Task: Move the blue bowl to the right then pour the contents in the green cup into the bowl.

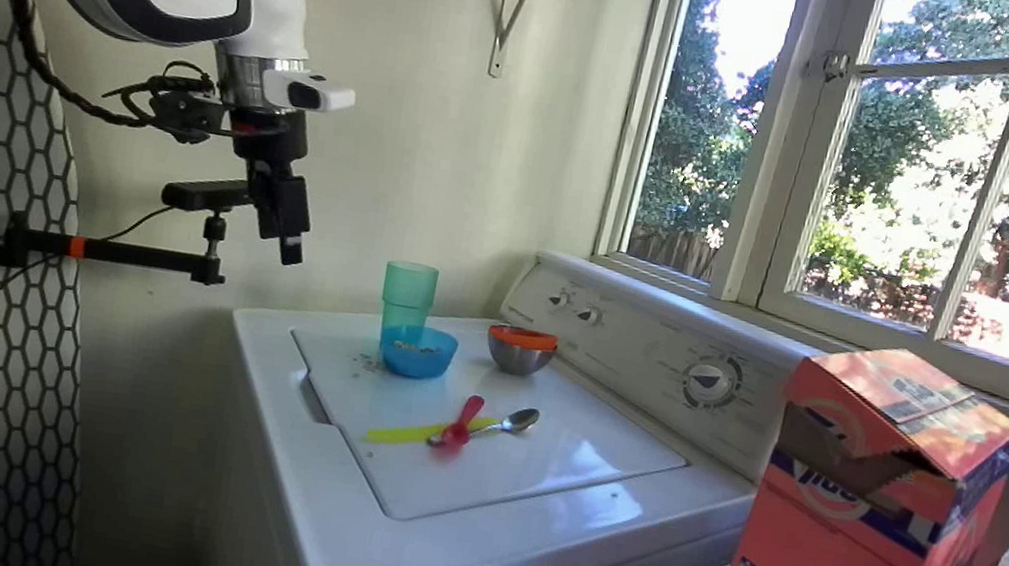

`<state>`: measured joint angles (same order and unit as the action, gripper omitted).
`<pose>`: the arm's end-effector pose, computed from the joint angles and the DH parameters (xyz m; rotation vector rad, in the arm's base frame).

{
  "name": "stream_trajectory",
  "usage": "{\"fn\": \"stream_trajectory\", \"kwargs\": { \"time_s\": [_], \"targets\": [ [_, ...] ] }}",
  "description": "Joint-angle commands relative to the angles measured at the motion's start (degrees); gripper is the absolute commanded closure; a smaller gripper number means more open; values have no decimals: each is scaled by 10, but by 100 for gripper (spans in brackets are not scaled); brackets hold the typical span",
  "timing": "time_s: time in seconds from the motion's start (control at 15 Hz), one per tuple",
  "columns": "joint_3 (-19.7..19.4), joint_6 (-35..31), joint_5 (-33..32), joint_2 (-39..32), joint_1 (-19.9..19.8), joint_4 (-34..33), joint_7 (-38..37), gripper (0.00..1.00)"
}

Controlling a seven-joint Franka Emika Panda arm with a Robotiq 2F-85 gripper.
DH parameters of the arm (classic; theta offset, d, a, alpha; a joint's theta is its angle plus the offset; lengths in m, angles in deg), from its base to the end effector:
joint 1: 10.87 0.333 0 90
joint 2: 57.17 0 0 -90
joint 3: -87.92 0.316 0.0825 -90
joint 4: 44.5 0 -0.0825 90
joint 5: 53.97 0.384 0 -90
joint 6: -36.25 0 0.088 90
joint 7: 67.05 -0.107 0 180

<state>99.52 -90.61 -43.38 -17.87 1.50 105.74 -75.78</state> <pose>0.3329 0.1580 0.4856 -3.0049 -0.2220 -0.3842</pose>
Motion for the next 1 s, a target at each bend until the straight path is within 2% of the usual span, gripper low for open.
{"fn": "stream_trajectory", "kwargs": {
  "time_s": [0.0, 0.27, 0.53, 0.67, 0.8, 0.93],
  "targets": [
    [-4, -12, 6, -10, 2, -2, 4, 0],
    [8, -90, -23, -90, -26, -19, -5, 0],
    [24, -172, -66, -191, -65, -47, -53, 0],
    [39, -211, -99, -237, -91, -69, -110, 0],
    [60, -229, -147, -273, -118, -100, -201, 0],
    [99, -222, -203, -299, -167, -130, -283, 0]
  ]
}}
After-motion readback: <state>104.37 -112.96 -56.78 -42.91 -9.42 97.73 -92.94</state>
